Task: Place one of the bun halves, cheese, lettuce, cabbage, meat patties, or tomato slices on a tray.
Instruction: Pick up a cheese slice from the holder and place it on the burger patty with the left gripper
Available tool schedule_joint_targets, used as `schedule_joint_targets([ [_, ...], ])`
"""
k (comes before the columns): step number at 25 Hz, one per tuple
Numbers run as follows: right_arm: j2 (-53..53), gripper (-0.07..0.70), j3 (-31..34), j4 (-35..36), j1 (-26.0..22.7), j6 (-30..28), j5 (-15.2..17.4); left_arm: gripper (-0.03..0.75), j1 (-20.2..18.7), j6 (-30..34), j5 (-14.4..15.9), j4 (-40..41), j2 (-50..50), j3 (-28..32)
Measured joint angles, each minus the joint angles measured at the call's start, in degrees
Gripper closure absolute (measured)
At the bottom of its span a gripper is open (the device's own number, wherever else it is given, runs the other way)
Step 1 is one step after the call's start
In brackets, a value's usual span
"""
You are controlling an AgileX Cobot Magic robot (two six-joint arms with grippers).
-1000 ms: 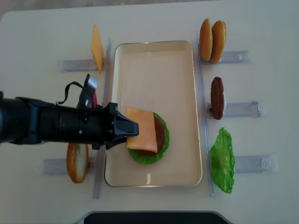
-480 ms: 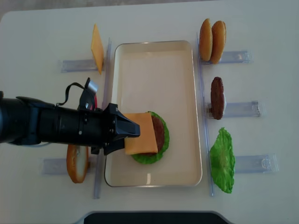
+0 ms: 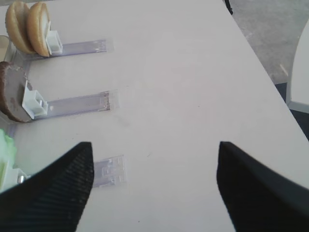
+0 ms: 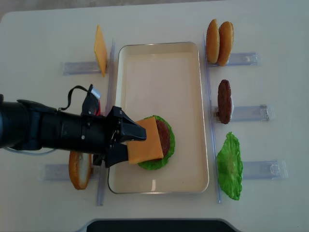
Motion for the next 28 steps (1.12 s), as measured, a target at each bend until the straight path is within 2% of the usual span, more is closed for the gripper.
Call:
schedule_joint_targets([
  [21, 0.0, 0.097, 0.0, 0.0, 0.0, 0.0, 0.0, 0.171, 0.0, -1.2, -0.7, 1.7, 0.0, -0.1],
  [28, 0.0, 0.097, 0.0, 0.0, 0.0, 0.0, 0.0, 0.171, 0.0, -2.4, -1.4, 4.1, -0.9, -3.0],
])
